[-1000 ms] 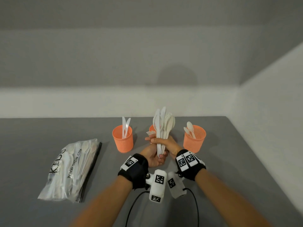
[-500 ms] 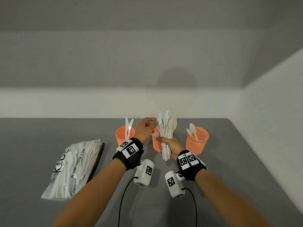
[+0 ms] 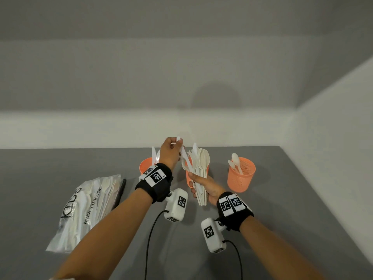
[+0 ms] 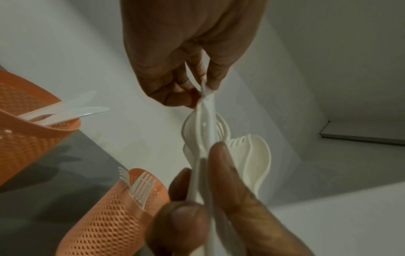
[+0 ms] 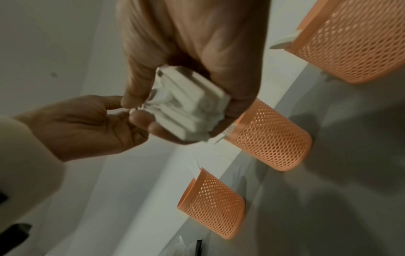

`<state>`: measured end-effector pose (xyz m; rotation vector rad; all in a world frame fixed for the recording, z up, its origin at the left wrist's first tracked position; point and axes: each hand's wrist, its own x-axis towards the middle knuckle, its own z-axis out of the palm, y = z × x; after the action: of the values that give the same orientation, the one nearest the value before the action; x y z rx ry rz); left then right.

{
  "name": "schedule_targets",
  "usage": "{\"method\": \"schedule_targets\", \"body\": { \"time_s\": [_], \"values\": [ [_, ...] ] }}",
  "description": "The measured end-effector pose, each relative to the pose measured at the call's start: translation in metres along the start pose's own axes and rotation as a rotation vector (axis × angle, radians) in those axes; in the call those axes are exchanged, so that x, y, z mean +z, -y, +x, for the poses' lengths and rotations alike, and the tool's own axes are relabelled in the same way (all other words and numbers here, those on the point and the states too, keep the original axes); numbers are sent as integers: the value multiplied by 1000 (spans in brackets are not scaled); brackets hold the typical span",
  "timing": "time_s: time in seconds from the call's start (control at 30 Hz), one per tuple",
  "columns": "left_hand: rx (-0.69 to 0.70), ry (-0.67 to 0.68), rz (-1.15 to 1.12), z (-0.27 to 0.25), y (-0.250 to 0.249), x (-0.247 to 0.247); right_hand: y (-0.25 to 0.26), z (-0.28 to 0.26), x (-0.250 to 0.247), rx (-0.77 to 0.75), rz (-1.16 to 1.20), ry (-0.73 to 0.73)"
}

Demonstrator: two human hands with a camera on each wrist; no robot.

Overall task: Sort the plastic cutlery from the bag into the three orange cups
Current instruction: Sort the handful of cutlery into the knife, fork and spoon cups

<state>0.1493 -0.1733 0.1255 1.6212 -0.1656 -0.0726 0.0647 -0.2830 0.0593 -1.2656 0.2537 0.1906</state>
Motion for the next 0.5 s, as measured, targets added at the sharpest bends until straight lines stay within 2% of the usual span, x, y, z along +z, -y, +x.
{"method": "schedule_targets", "body": {
  "time_s": [0.1, 0.17, 0.23, 0.4, 0.5],
  "values": [
    [-23, 104, 98, 2, 6, -2, -3, 3, -2, 5, -42, -16],
    [-17, 124, 146, 5, 4, -4, -4, 3, -3, 13, -47, -25],
    [2, 54, 128, 9, -4, -6, -5, 2, -4, 1, -57, -22],
    [31, -113, -185, 17, -43, -15, -9, 3, -10, 4, -78, -36],
    [54, -158, -184, 23, -48, -19, -10, 4, -15, 29, -38, -45]
  ]
}}
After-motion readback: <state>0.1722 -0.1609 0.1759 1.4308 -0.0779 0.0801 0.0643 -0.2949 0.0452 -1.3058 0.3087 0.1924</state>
